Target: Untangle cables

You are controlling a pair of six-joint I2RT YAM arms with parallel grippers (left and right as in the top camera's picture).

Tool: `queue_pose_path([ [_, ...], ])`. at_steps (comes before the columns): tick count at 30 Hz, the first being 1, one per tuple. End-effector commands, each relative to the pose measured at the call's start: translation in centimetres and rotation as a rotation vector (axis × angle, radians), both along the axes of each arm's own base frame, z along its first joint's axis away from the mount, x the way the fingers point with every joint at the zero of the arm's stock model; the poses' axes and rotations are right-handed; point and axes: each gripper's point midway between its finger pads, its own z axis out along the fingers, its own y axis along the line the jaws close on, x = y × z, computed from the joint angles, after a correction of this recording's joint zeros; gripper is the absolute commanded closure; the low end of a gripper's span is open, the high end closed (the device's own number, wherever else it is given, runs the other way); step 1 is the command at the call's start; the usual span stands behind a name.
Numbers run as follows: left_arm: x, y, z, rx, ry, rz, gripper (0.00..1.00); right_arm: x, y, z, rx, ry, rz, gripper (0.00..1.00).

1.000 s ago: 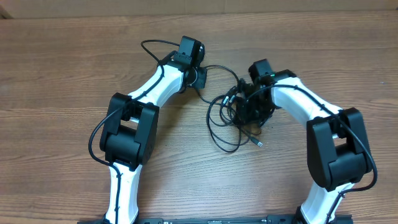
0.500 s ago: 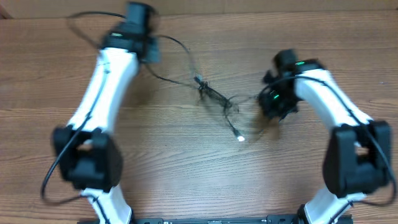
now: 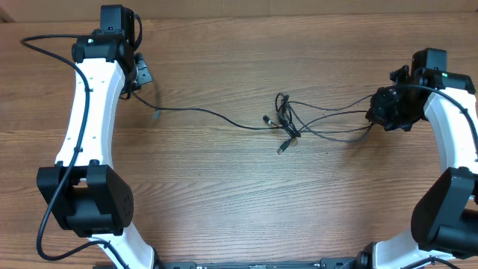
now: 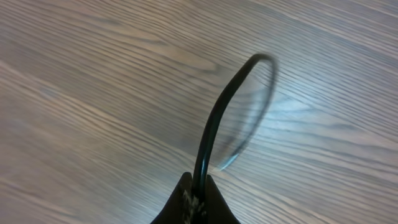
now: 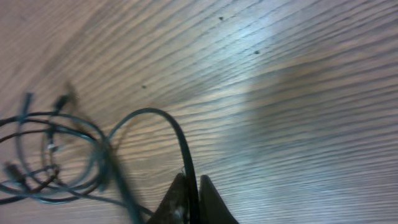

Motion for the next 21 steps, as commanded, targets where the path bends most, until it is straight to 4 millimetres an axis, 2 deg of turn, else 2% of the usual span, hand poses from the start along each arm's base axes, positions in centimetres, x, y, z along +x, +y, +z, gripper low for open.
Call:
queue_pose_path([
  [1, 0.2, -3.4, -0.5, -0.157, -0.001, -0.053, 0.96, 0.7, 1.9, 0.8, 0.062, -0.03, 0.023, 0.53],
  [2, 0.2, -4.3, -0.5, -0.185, 0.0, -0.07, 0.96, 0.7, 2.1, 0.8, 0.06, -0.031, 0.03, 0.09],
  [3, 0.2, -5.1, -0.5, -0.208, 0.002, -0.088, 0.96, 0.8, 2.3, 0.8, 0.059, -0.033, 0.036, 0.0],
  [7, -0.4, -7.9, -0.7, -0.247, 0.029, -0.15, 0.96, 0.8, 1.6, 0.7, 0.031, -0.033, 0.023, 0.0],
  [10, -1.2, -10.6, -0.8, -0.292, 0.059, -0.208, 0.96, 0.8, 1.8, 1.3, 0.134, -0.03, -0.041, 0.0],
  [14, -2.7, -14.0, -0.9, -0.36, 0.109, -0.276, 0.96, 1.0, 5.4, 4.9, 0.476, -0.085, -0.012, 0.0],
  [17, -3.5, -15.1, -0.6, -0.384, 0.129, -0.298, 0.96, 0.5, 8.7, 8.6, 0.713, -0.202, 0.162, 0.0],
  [19, -3.7, -15.2, 0.3, -0.393, 0.121, -0.302, 0.96, -0.2, 11.0, 9.9, 0.756, -0.297, 0.332, 0.0],
  [21, -3.9, -15.1, 1.7, -0.411, 0.102, -0.304, 0.96, -0.8, 13.1, 9.7, 0.727, -0.332, 0.464, 0.0],
])
